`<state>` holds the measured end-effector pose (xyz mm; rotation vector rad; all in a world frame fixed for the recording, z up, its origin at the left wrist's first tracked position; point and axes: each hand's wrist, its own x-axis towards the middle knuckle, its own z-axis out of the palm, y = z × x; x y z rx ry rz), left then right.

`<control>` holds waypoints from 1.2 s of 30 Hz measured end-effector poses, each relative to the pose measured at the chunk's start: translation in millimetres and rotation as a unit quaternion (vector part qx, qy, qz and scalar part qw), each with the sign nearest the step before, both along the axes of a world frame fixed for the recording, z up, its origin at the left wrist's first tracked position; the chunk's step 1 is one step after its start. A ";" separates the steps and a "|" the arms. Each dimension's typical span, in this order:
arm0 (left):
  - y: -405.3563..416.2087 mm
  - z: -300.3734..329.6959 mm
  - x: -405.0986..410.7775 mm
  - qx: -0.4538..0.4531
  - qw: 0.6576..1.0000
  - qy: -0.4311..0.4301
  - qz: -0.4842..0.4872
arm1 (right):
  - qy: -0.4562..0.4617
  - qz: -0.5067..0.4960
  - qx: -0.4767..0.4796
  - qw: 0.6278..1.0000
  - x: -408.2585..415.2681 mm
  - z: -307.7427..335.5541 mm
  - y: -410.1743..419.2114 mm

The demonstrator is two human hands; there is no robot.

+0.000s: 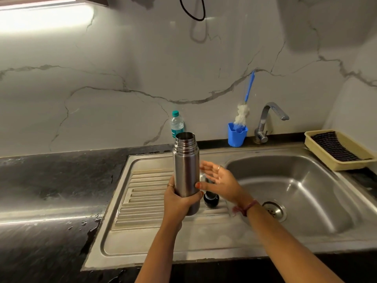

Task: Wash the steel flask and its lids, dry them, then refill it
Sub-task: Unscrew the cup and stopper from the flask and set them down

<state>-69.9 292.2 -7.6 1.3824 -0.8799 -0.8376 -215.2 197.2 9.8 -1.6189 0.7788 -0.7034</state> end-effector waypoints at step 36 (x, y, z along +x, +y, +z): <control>-107.1 -99.0 -176.4 0.128 0.987 -0.082 -0.052 | 0.300 -0.180 -0.142 0.926 -307.4 13.4 -85.6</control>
